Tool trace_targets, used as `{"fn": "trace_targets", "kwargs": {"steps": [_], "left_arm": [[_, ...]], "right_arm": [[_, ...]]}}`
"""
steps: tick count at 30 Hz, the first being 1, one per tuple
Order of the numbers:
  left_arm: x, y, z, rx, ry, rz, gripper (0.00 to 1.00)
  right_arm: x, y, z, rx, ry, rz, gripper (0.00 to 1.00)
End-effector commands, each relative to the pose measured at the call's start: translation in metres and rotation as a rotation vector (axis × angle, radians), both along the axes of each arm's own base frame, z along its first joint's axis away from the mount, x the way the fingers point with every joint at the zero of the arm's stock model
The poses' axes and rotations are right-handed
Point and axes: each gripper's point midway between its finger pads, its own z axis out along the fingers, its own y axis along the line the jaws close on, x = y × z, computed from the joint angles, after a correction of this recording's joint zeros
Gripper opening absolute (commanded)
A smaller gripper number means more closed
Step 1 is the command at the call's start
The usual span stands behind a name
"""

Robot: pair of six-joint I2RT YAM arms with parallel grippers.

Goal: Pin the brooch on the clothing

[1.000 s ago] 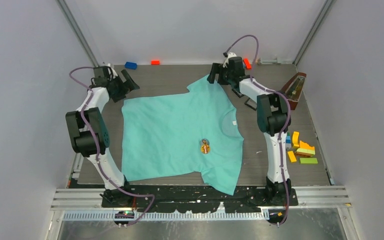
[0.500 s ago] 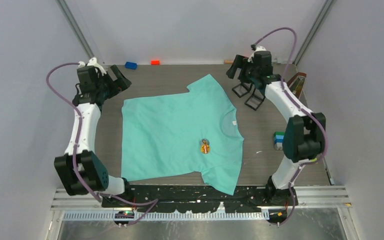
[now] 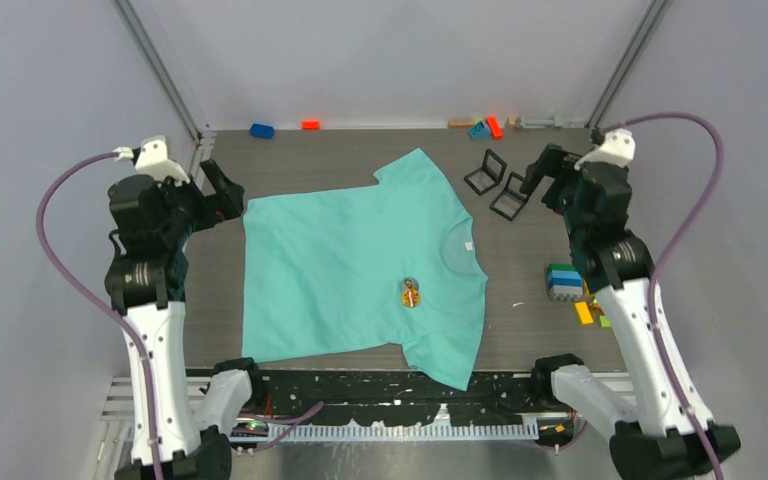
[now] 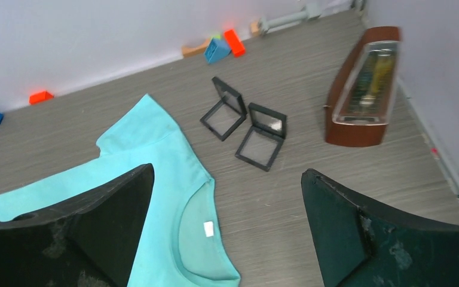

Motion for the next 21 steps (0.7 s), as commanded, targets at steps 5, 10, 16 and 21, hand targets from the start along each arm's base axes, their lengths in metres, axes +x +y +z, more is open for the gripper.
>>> {"fn": "trace_targets", "kwargs": {"steps": [5,10,16,21], "left_arm": [[-0.019,0.005,-0.051,0.119,0.021,0.022,1.00],[-0.022,0.006,-0.063,0.115,0.033,0.032,1.00],[-0.023,0.003,-0.058,0.111,0.006,0.022,1.00],[-0.022,0.002,-0.064,0.103,0.011,0.021,1.00]], "right_arm": [[-0.065,-0.035,0.001,-0.006,-0.209,-0.136,1.00],[-0.075,-0.037,0.003,0.001,-0.238,-0.143,1.00],[-0.073,-0.037,0.001,0.001,-0.221,-0.144,1.00],[-0.074,-0.039,0.000,-0.002,-0.212,-0.157,1.00]]}}
